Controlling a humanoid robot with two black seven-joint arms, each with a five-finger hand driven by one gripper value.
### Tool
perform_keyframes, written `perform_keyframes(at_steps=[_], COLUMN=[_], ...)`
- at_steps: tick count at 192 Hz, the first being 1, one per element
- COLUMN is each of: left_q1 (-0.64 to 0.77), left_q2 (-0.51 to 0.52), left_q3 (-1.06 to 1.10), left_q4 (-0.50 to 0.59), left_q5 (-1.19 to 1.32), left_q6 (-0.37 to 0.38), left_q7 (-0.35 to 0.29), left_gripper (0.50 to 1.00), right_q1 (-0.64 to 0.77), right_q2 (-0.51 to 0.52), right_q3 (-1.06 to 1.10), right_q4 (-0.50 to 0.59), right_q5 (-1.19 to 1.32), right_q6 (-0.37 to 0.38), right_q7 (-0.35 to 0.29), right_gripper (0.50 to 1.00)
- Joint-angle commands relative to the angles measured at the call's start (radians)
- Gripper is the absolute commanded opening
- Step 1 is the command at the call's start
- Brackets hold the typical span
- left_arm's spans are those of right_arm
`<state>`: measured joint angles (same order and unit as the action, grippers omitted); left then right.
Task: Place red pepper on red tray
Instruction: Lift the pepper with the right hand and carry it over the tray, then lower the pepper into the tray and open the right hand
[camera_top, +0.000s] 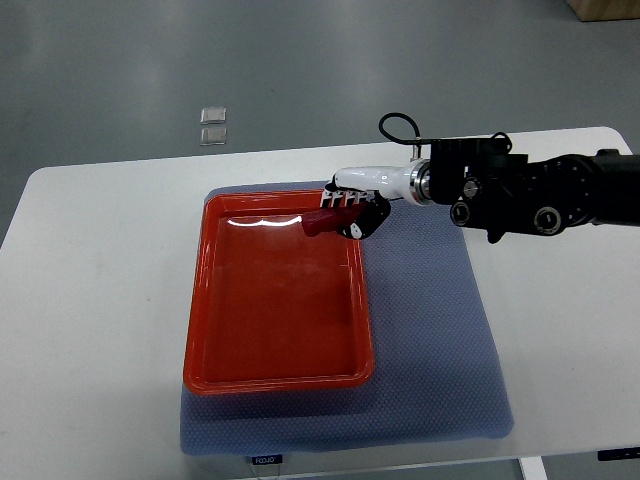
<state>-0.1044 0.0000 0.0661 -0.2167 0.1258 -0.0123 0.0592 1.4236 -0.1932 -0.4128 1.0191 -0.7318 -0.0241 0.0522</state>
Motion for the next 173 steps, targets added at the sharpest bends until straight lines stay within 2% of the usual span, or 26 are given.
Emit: perform_keyframes(at_steps=[1,33,56,103,120,146,173], left_q1=[0.000,-0.001,0.000,0.000,0.000,0.000,0.000], left_q2=[0.000,0.000,0.000,0.000,0.000,0.000,0.000], left_q3=[0.001,0.001,0.001,0.001,0.001,0.001,0.001], left_q4=[-0.001,-0.003,-0.006,-0.004,-0.003,-0.003,-0.003], left_q5=[0.000,0.000,0.000,0.000,0.000,0.000,0.000], left_q6=[0.000,0.000,0.000,0.000,0.000,0.000,0.000], left_q7=[0.001,0.001,0.001,0.001,0.001,0.001,0.001], left_gripper=[1.000,1.000,1.000,1.000,1.000,1.000,1.000], right_q1=[-0.011,-0.055,-0.074,-0.094,-0.094,-0.095,-0.117], right_q2=[0.092,0.193,0.193,0.193,0.193,0.193,0.193], right_q3=[0.002,0.000,0.000,0.000,0.000,0.000,0.000], right_q4=[-0.047,-0.114,-0.155,-0.162,-0.160,-0.160,-0.160], right_q5=[0.005,0.069,0.071,0.072,0.074,0.075,0.074], right_q6=[-0.004,-0.005,-0.004,-0.004,-0.004,-0.002,-0.004], right_q7=[-0.002,-0.011,-0.021,-0.037,-0.037,-0.037,-0.037], right_gripper=[0.500,0.500,0.500,0.500,0.517,0.570,0.590])
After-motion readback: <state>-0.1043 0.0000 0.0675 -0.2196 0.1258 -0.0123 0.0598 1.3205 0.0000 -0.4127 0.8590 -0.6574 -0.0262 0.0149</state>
